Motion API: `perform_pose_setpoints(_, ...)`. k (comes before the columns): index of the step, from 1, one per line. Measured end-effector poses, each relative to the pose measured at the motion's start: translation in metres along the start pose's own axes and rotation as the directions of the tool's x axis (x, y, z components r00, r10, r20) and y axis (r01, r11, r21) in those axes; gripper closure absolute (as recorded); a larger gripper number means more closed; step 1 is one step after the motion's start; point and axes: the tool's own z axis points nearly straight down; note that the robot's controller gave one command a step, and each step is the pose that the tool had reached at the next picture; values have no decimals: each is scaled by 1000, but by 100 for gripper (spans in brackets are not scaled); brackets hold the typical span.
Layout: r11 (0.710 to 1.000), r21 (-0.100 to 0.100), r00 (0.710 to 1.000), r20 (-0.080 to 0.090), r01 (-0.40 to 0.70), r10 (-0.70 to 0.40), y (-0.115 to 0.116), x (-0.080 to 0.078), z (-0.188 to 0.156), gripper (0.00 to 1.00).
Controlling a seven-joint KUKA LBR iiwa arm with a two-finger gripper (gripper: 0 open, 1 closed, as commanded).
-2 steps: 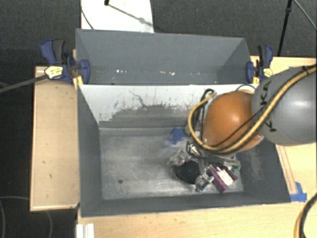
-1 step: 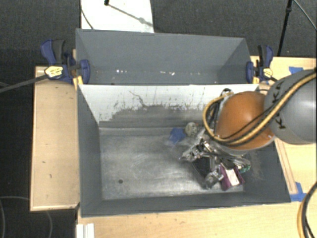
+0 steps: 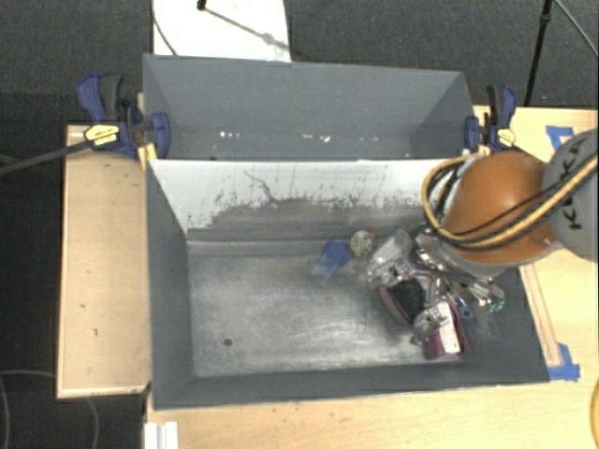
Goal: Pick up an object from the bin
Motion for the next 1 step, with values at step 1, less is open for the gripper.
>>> perform_pose_setpoints(1, 977, -19, 977, -9, 213, -213, -38, -46, 36, 0)
